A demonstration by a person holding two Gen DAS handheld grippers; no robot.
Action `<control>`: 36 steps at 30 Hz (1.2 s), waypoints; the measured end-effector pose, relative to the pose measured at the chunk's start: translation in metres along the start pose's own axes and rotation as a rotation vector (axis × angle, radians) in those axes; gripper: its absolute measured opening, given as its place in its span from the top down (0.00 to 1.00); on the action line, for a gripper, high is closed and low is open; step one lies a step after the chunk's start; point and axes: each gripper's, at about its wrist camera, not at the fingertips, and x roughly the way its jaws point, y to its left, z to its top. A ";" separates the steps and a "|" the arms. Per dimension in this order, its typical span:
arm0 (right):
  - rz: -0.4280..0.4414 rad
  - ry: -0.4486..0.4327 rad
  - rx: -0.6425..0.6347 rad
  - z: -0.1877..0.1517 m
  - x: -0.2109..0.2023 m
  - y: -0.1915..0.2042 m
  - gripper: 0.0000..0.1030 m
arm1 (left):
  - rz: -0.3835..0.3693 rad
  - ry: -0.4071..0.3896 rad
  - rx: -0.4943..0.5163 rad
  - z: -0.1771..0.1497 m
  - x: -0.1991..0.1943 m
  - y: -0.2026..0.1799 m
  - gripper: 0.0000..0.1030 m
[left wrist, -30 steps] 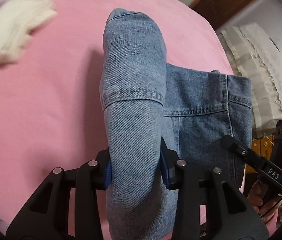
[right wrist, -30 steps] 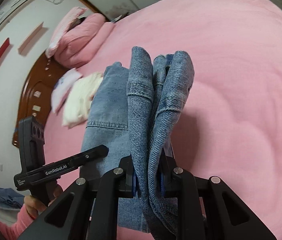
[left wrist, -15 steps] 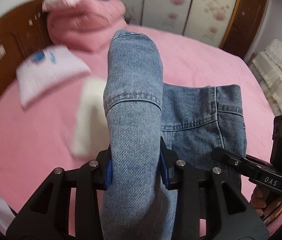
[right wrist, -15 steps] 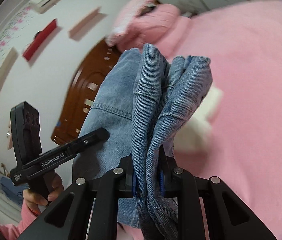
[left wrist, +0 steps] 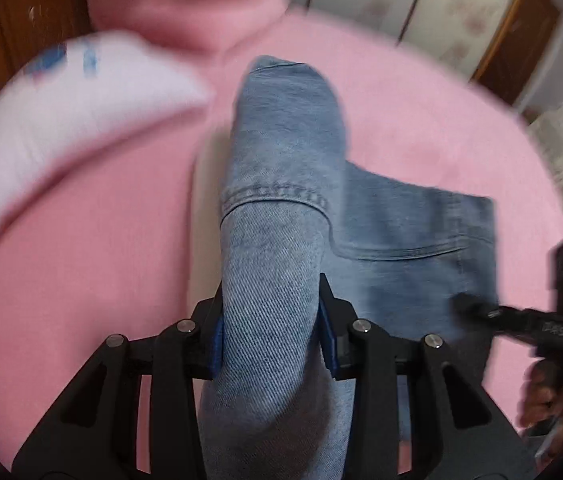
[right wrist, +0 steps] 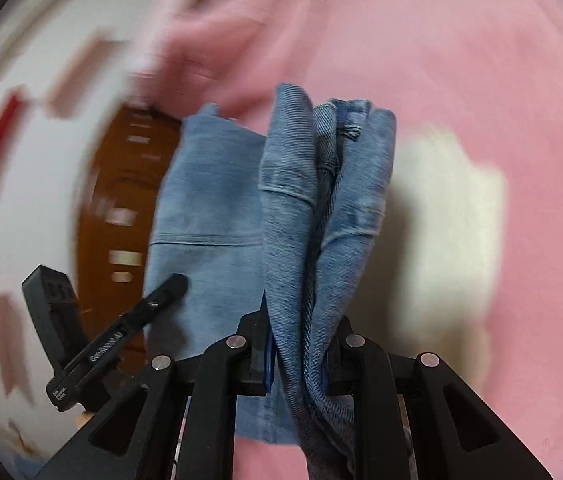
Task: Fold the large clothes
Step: 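Carry the folded jacket with both tools onto the white pillow stack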
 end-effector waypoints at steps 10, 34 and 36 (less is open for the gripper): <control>-0.062 -0.011 -0.160 0.020 0.055 -0.033 0.84 | -0.148 -0.151 -0.041 -0.025 0.017 0.045 0.56; -0.136 -0.056 -0.159 -0.178 -0.112 -0.105 0.12 | 0.379 -0.272 -0.527 -0.229 -0.133 -0.091 0.29; -0.139 -0.030 -0.154 -0.217 -0.148 -0.129 0.04 | 0.360 -0.186 -0.544 -0.262 -0.136 -0.118 0.29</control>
